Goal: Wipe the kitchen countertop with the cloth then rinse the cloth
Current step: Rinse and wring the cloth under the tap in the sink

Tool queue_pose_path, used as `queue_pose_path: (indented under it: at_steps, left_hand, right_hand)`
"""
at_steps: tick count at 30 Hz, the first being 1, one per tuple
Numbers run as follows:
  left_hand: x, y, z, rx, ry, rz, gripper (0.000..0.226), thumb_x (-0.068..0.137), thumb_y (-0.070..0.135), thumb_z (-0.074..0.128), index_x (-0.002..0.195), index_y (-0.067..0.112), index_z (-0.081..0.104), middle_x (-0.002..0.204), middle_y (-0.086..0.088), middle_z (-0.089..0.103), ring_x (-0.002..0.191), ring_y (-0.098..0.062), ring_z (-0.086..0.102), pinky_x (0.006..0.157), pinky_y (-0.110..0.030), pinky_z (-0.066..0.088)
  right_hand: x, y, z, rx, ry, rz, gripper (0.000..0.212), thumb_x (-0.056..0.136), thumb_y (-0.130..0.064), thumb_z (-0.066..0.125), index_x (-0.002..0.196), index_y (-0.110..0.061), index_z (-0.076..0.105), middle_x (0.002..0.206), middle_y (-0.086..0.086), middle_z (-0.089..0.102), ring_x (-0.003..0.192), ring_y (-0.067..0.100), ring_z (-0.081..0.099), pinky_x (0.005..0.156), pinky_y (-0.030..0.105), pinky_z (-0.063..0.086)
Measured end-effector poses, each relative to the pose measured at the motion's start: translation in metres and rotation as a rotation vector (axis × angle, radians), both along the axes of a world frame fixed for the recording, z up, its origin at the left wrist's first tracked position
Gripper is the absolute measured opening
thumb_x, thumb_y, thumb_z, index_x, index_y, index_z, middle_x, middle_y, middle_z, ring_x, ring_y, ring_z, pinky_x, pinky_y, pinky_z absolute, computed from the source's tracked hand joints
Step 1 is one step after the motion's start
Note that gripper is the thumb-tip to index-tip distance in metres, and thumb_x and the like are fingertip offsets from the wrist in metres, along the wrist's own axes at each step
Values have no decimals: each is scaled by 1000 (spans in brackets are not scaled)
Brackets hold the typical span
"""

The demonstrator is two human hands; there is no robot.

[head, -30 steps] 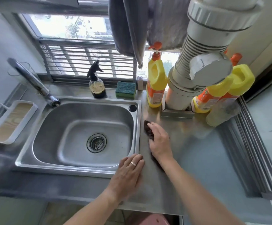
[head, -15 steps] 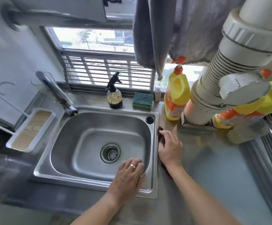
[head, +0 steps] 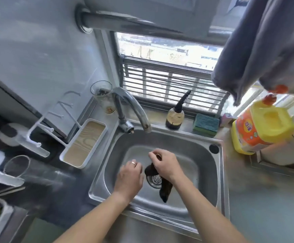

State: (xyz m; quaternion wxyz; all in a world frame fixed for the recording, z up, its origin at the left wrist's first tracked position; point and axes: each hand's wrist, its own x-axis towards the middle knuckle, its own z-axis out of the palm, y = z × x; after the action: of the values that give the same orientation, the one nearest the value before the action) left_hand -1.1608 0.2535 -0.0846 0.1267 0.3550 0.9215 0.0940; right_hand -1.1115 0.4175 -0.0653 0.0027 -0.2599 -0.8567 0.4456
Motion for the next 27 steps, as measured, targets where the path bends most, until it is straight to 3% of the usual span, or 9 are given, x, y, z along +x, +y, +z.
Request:
queue_pose_path:
  at_steps: [3,7,9,14,16,19,21,24,27]
  left_hand:
    - [-32,-9,0,-46,-58,58,20,88,17,53,105,17,62,107,-2,63,101,-23,60,84,-35,47]
    - [-64,-16,-6,-60,-41,63,31,94,20,50,123,17,59,122,-3,60,114,-21,57,94,-34,46]
    - [-72,-15,-9,-37,-49,75,33,93,20,51,126,17,56,122,-3,60,112,-22,59,93,-33,48]
    - [-77,-2,-14,16,-17,106,37,83,25,57,119,17,53,108,-4,59,94,-22,62,79,-35,54]
    - [-78,2,-14,7,8,106,42,79,24,60,120,14,53,111,-7,58,95,-26,62,79,-38,55]
    - [-80,2,-13,2,33,103,49,76,18,61,124,10,52,115,-11,57,96,-29,62,80,-40,55]
    - [-81,1,-12,5,40,101,50,77,17,60,125,8,51,114,-11,57,95,-29,62,81,-40,55]
    - [-81,5,-11,-10,21,113,49,81,17,54,129,9,48,114,-9,55,95,-27,60,84,-40,55]
    - [-75,11,-10,-26,9,141,47,82,18,53,128,9,49,109,-9,56,89,-27,61,77,-39,54]
  right_hand:
    - [-65,-14,5,-172,-71,-19,31,96,-47,57,86,-23,74,84,-8,72,80,7,60,67,9,39]
    - [-121,-13,0,-290,-63,-144,53,95,-53,63,58,-20,44,56,-12,43,49,1,43,51,16,35]
    - [-127,-6,-5,-315,-48,-143,50,94,-49,67,56,-24,46,55,-13,45,45,-3,46,51,12,37]
    - [-118,15,-28,-293,7,-34,35,86,-57,73,78,-23,74,69,-15,68,66,-1,60,70,27,46]
    - [-121,20,-31,-280,10,20,43,85,-64,70,90,-22,77,78,-7,73,74,8,66,72,38,54]
    - [-129,25,-37,-273,-17,105,51,88,-65,66,91,-15,73,81,9,72,74,18,65,74,52,56]
    - [-134,29,-49,-270,-23,146,55,89,-65,63,91,-10,69,78,13,67,69,17,58,69,52,53]
    - [-141,26,-49,-226,-71,151,50,87,-54,68,87,-5,69,69,5,59,66,16,51,63,45,45]
    - [-139,19,-17,-147,-174,228,31,81,-33,72,90,-3,70,76,11,67,72,31,62,73,47,57]
